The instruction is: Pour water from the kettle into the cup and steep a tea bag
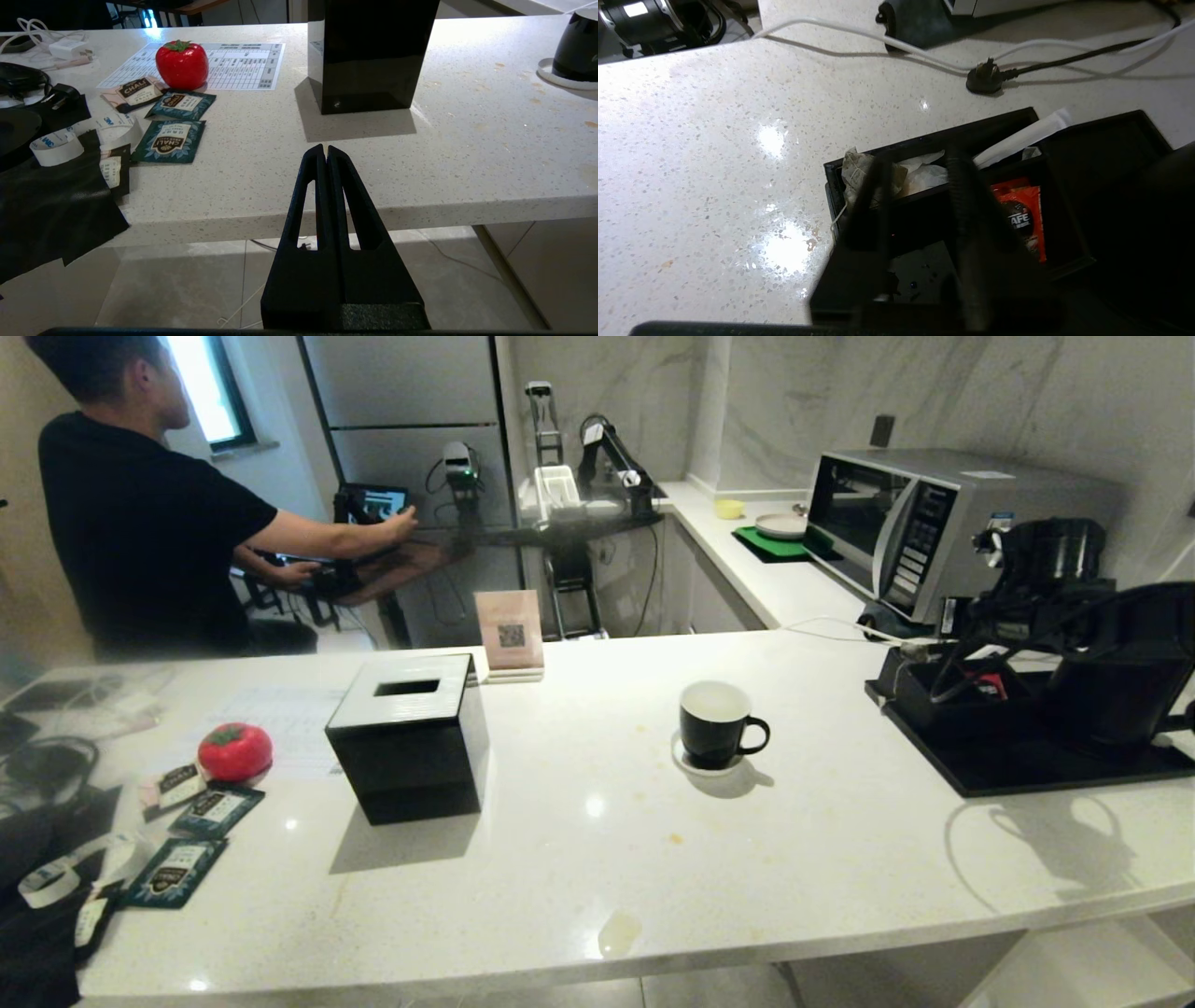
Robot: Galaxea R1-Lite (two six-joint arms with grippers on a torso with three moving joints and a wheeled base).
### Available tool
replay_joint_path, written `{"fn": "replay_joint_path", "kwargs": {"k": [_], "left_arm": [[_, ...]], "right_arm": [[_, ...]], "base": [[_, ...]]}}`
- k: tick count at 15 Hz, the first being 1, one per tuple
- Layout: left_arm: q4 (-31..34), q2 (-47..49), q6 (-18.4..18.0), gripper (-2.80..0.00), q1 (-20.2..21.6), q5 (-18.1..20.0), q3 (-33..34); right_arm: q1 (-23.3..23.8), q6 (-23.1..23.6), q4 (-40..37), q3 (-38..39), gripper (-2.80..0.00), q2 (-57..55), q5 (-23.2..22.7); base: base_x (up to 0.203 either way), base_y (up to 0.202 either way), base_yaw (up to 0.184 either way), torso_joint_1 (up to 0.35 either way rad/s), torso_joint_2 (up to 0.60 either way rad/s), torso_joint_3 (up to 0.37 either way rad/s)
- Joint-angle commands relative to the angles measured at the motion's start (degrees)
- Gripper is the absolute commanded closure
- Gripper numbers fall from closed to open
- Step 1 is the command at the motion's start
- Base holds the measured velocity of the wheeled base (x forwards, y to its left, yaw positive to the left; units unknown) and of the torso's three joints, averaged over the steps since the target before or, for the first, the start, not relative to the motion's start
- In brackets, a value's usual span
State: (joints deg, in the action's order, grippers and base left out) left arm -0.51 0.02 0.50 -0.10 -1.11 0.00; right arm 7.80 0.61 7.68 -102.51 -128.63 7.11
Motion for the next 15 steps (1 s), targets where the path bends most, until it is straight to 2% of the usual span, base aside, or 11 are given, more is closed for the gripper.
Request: {"fn": "replay_joint_path", "kwargs": {"k": [1, 6, 10, 15], "left_arm": [[0.0, 0.0, 0.0, 0.00, 0.0, 0.0, 0.0], [0.0, 0.0, 0.0, 0.00, 0.0, 0.0, 0.0], [0.0, 0.0, 0.0, 0.00, 0.0, 0.0, 0.0], [0.0, 0.0, 0.0, 0.00, 0.0, 0.0, 0.0]], "right_arm": [[0.0, -0.3, -1.0, -2.6, -2.80, -3.2, 0.3], [0.1, -0.1, -0.8, -5.7, -2.80, -6.8, 2.9], [0.4, -0.1, -0.6, -8.8, -2.80, -9.4, 3.1], [0.6, -0.2, -0.2, -8.8, -2.80, -10.8, 3.0]], "base": [[0.000, 0.000, 0.000, 0.000, 0.00, 0.000], [0.000, 0.000, 0.000, 0.000, 0.00, 0.000], [0.000, 0.000, 0.000, 0.000, 0.00, 0.000], [0.000, 0.000, 0.000, 0.000, 0.00, 0.000]]}}
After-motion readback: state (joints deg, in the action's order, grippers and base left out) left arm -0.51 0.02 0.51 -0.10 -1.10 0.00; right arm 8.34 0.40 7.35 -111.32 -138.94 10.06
